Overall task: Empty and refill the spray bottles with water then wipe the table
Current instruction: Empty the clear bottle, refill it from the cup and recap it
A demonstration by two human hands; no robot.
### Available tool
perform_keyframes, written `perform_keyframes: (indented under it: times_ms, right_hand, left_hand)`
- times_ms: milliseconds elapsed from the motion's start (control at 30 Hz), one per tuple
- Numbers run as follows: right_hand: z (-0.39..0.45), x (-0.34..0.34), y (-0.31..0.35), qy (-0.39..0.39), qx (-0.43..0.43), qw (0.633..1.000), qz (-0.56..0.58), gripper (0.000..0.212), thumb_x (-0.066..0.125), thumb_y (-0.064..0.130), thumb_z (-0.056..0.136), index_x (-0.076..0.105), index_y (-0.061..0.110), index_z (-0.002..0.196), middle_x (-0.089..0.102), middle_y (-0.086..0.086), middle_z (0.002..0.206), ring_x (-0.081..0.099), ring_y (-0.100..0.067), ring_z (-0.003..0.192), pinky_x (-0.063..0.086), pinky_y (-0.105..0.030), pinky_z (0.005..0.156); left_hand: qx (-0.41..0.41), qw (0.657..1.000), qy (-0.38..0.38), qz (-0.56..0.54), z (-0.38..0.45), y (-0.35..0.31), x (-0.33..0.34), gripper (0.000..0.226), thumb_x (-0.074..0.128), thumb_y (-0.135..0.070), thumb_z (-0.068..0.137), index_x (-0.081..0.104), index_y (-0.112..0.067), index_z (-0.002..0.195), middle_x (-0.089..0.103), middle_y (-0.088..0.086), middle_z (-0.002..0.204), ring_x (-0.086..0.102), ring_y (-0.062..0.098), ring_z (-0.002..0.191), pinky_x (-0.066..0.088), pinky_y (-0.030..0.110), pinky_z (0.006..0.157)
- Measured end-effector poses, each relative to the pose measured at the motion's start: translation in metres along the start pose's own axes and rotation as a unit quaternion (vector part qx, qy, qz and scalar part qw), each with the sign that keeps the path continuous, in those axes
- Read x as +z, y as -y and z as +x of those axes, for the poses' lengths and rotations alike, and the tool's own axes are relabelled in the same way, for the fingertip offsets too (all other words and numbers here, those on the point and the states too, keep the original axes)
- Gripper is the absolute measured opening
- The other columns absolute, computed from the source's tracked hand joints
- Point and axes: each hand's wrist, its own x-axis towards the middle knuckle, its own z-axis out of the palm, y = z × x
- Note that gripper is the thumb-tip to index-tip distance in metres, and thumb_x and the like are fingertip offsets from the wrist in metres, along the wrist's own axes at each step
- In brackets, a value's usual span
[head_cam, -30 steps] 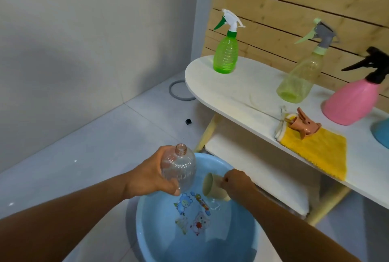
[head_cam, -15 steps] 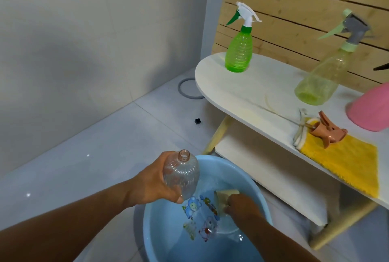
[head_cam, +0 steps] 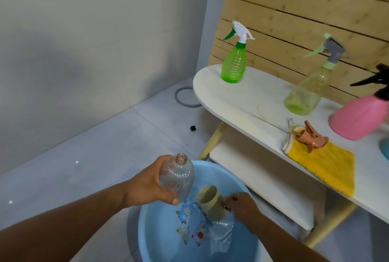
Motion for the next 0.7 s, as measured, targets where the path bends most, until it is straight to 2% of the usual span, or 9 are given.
perform_keyframes:
  times_ms: [100,200,333,467,600,700]
  right_hand:
    - [-0.018,-0.014,0.016,0.014,-0.01,0.997,0.08,0.031,0.069,0.031,0.094,0.065,0.01,0.072,0.051,-0.005,0.063,0.046,-0.018,0.057,0.042,-0.028,0.051]
    - [-0.036,-0.036,0.037,0.004,-0.018,0.99,0.14,0.025,0.07,0.026,0.092,0.065,0.009,0.074,0.05,-0.004,0.066,0.043,-0.017,0.058,0.037,-0.025,0.048]
    - [-0.063,-0.067,0.067,-0.036,-0.031,0.984,0.172,0.023,0.068,0.025,0.091,0.067,0.006,0.078,0.051,-0.005,0.068,0.041,-0.018,0.059,0.032,-0.023,0.047]
    - [-0.088,-0.096,0.09,-0.064,-0.06,0.981,0.174,0.032,0.069,0.036,0.092,0.072,0.004,0.09,0.063,-0.005,0.076,0.046,-0.019,0.066,0.038,-0.028,0.054]
    - [-0.107,-0.122,0.107,-0.079,-0.102,0.978,0.162,0.045,0.073,0.045,0.088,0.069,0.001,0.089,0.06,0.0,0.072,0.04,-0.017,0.061,0.036,-0.026,0.05]
    - [-0.118,-0.132,0.119,-0.084,-0.137,0.974,0.159,0.038,0.075,0.046,0.087,0.064,0.011,0.079,0.056,-0.001,0.069,0.035,-0.016,0.057,0.032,-0.025,0.047]
  left_hand:
    - [0.015,1.0,-0.007,0.002,-0.004,-0.003,-0.001,0.1,0.095,-0.003,0.066,0.042,-0.037,0.144,0.059,-0.011,0.136,0.06,-0.006,0.12,0.054,0.018,0.091]
    - [0.022,1.0,-0.014,-0.003,-0.008,-0.007,0.0,0.1,0.09,-0.006,0.06,0.041,-0.037,0.142,0.06,-0.006,0.135,0.062,0.0,0.12,0.056,0.022,0.093]
    - [0.028,1.0,-0.014,-0.002,-0.012,-0.008,0.002,0.102,0.09,-0.014,0.052,0.041,-0.035,0.139,0.058,-0.003,0.135,0.062,0.013,0.125,0.056,0.024,0.09]
    - [0.032,0.999,-0.016,0.017,-0.012,-0.011,0.002,0.102,0.099,-0.015,0.057,0.04,-0.036,0.138,0.056,-0.008,0.135,0.06,0.01,0.125,0.055,0.024,0.095]
    - [0.041,0.998,-0.02,0.051,-0.01,-0.017,0.008,0.102,0.101,-0.024,0.055,0.04,-0.037,0.135,0.058,-0.01,0.131,0.06,0.008,0.12,0.054,0.02,0.093]
    - [0.048,0.995,-0.028,0.078,-0.008,-0.02,0.016,0.106,0.101,-0.033,0.05,0.039,-0.039,0.136,0.059,-0.012,0.13,0.061,0.008,0.12,0.055,0.027,0.098]
